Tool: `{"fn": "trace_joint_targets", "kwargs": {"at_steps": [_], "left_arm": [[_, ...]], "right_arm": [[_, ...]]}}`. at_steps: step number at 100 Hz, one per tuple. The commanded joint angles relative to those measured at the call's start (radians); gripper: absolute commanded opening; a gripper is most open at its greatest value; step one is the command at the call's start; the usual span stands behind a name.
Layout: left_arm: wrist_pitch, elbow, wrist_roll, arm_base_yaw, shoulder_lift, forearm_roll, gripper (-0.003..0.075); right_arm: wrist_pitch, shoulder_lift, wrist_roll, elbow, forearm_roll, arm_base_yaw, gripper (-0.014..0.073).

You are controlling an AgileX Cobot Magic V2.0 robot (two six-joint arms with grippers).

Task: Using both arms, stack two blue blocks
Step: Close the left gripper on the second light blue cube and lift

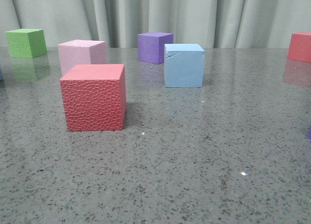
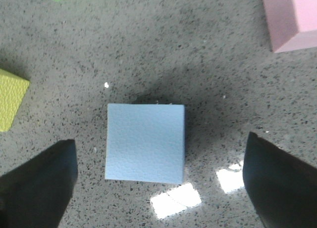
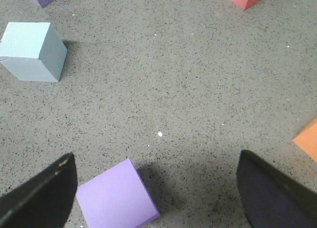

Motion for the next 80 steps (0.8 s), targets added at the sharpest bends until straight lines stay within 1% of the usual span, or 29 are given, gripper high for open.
{"fn": "trace_joint_targets", "kwargs": {"at_steps": [1,80], "left_arm": [[-0.029,-0.035,0.002,0.011,-0.027,-0.013,0.0639],[0.001,-0.032,0.008,0.022,0.137,-0.013,0.0639]], "right_arm": [[-0.07,-0.003,-0.004,-0.023,0.007,-0.002,0.0647],[-0.079,-0.003,-0.004,-0.023,0.007,-0.002,0.0647]]}}
